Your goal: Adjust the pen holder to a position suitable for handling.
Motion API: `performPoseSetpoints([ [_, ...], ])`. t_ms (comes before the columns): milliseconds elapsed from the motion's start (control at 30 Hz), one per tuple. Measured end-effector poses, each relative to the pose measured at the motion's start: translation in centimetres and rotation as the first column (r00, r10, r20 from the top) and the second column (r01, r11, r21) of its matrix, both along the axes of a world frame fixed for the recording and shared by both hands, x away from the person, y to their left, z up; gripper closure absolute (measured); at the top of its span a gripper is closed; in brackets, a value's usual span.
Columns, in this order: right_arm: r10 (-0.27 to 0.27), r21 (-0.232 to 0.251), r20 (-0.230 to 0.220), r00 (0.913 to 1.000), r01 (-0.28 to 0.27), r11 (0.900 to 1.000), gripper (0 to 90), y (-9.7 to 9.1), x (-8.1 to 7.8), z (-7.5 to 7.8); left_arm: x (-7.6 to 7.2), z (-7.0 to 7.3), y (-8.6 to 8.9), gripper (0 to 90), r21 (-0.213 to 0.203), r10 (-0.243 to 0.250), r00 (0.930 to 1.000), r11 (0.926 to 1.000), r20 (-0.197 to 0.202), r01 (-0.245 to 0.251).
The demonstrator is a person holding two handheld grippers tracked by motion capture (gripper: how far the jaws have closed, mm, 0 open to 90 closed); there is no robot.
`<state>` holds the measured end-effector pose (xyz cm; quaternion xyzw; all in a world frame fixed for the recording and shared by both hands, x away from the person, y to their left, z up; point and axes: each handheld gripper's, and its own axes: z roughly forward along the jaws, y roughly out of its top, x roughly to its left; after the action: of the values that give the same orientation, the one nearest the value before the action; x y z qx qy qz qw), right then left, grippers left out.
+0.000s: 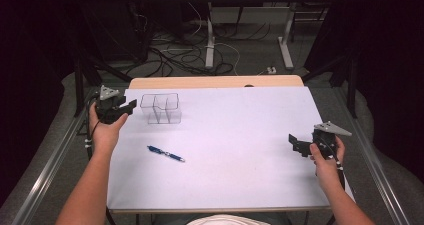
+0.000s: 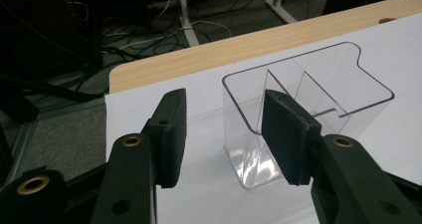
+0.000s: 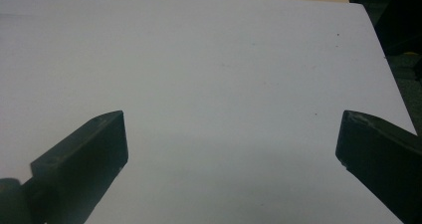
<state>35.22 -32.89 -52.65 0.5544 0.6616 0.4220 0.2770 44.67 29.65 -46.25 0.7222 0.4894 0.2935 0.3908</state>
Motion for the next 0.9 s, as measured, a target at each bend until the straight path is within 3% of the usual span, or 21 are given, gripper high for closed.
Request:
performPoseSetpoints([
  [167,0.007,-0.009,0.002,1.0000,-0.007,0.9999,0.0,0.0,0.0,-0.1,1.1,0.4,-0.2,59.9,0.020,-0.027,0.9995,0.9994,-0.019,0.027],
  [300,0.011,-0.009,0.000,0.9999,-0.011,0.9999,0.0,0.0,0.0,-0.1,1.9,0.3,-0.4,62.9,0.035,-0.026,0.9996,0.9991,0.008,0.025],
  [400,0.014,-0.012,0.001,0.9999,-0.014,0.9998,0.0,0.0,0.1,-0.1,2.2,0.0,-0.5,67.2,0.042,-0.027,0.9996,0.9988,0.002,0.027],
  [433,0.014,-0.013,-0.001,0.9999,-0.014,0.9998,0.0,0.0,0.1,-0.1,2.5,-0.3,-0.4,73.2,0.039,-0.029,0.9995,0.9988,-0.013,0.030],
  [533,0.015,-0.013,-0.002,0.9999,-0.015,0.9998,0.0,0.1,0.1,-0.3,2.8,-0.7,-0.3,77.9,0.040,-0.023,0.9997,0.9989,-0.007,0.023],
  [633,0.018,-0.017,-0.007,0.9998,-0.019,0.9997,0.0,0.1,0.1,-0.3,3.3,-1.2,-0.1,82.4,0.014,-0.027,0.9992,0.9995,-0.030,0.027],
  [900,0.020,-0.017,-0.011,0.9998,-0.020,0.9997,0.0,0.3,0.1,-0.4,4.3,-2.6,-0.1,88.3,0.026,-0.060,0.9947,0.9977,-0.084,0.063],
])
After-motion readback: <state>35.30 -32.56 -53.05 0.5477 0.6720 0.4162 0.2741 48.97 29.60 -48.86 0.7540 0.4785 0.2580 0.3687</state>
